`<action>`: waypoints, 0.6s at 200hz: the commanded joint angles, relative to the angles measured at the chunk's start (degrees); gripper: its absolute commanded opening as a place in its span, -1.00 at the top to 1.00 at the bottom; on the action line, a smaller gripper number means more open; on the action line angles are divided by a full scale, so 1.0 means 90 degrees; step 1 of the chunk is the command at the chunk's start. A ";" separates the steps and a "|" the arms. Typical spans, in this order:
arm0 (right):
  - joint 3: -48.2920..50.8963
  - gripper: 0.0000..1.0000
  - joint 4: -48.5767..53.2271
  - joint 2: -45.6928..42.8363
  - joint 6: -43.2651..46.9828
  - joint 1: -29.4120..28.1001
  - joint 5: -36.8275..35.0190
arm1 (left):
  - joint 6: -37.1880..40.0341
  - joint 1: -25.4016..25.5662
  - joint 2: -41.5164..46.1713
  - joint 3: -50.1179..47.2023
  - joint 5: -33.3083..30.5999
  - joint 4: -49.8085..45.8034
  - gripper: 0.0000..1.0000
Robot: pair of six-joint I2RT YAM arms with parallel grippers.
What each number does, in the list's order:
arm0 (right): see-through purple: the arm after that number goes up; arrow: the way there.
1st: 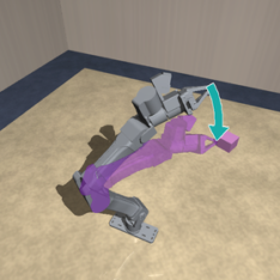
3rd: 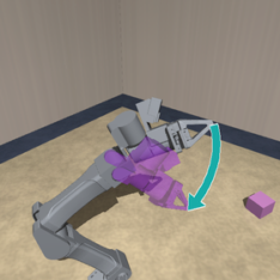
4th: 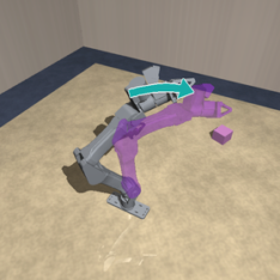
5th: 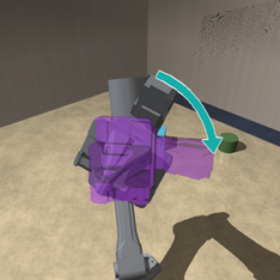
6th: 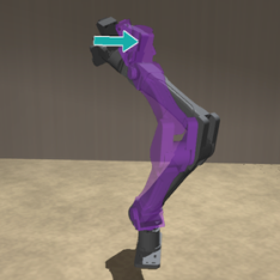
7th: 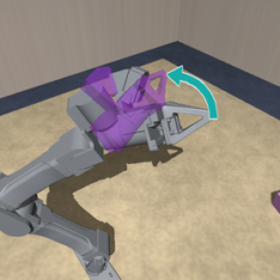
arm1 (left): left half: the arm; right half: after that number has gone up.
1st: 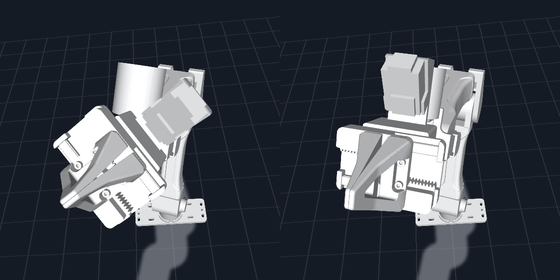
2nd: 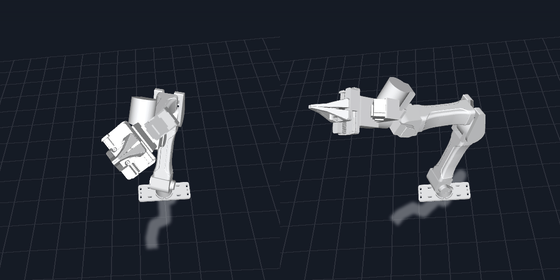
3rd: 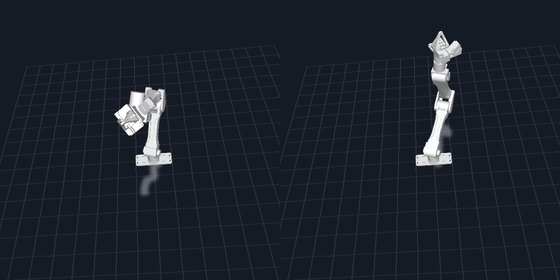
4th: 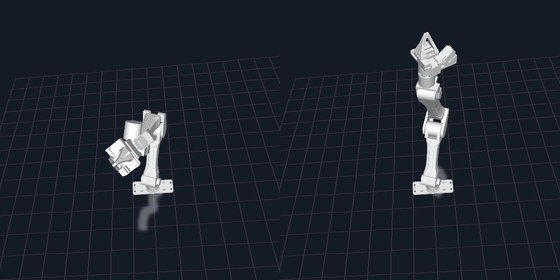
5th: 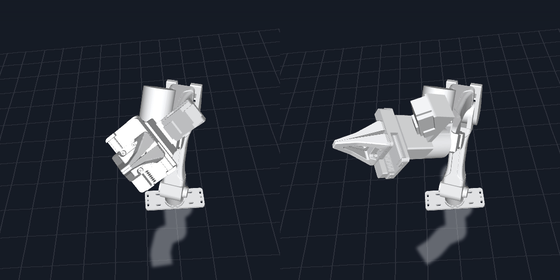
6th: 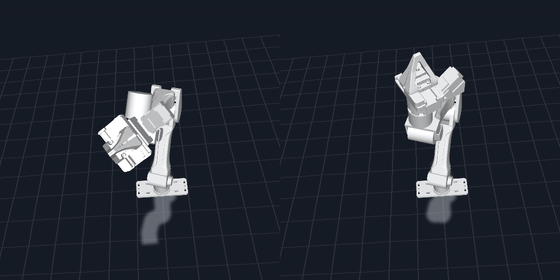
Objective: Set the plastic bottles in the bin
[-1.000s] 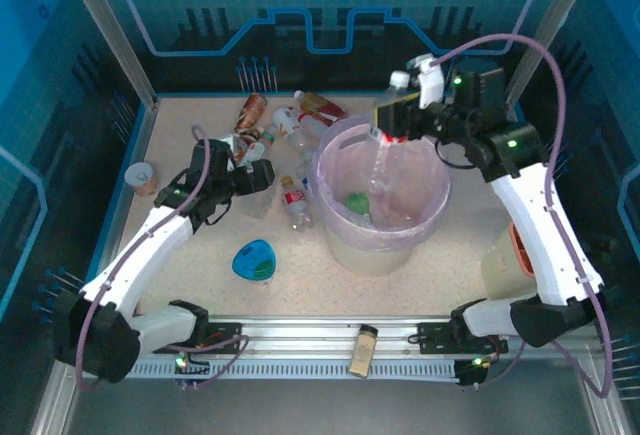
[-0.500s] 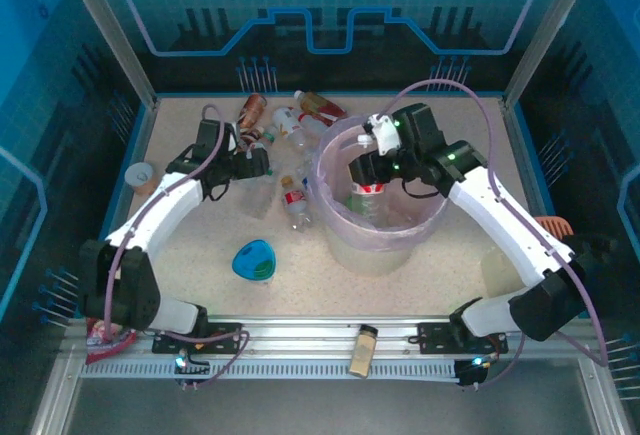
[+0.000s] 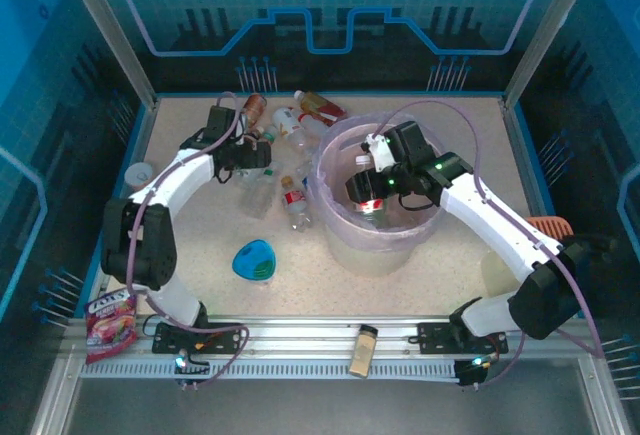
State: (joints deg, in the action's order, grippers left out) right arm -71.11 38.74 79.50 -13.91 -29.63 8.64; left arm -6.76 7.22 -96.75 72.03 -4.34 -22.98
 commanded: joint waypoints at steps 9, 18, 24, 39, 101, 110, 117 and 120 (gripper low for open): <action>-0.0280 -0.73 0.0442 -0.0306 0.0112 -0.0079 -0.0091 | 0.0489 -0.0056 -0.0404 0.0478 -0.0191 -0.0283 -0.98; -0.0461 -0.78 0.0652 -0.0398 0.0126 -0.0078 -0.0110 | 0.0561 -0.0053 -0.0495 0.0553 -0.0214 -0.0360 -0.99; -0.0597 -0.82 0.0803 -0.0473 0.0133 -0.0086 -0.0094 | 0.0608 -0.0056 -0.0559 0.0589 -0.0226 -0.0408 -0.99; -0.0870 -0.86 0.1092 -0.0647 0.0140 -0.0078 -0.0074 | 0.0697 -0.0051 -0.0634 0.0618 -0.0300 -0.0490 -0.97; -0.1363 -1.00 0.1546 -0.1175 0.0087 0.0057 -0.0145 | 0.0619 -0.0052 -0.0275 0.0120 -0.0054 -0.0788 -0.80; -0.1357 -1.00 0.1536 -0.1243 0.0047 0.0110 -0.0220 | 0.0504 -0.0051 0.0023 -0.0176 0.0064 -0.0774 -0.81; -0.1341 -1.00 0.1512 -0.1291 0.0030 0.0151 -0.0260 | 0.0399 -0.0051 0.0293 -0.0388 0.0208 -0.0783 -0.82; -0.1331 -1.00 0.1499 -0.1303 0.0024 0.0170 -0.0266 | 0.0349 -0.0056 0.0410 -0.0493 0.0276 -0.0788 -0.81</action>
State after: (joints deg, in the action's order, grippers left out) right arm -82.24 50.24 68.93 -13.04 -29.39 7.79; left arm -1.45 7.22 -100.68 73.01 -5.93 -26.85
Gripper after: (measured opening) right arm 0.999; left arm 0.905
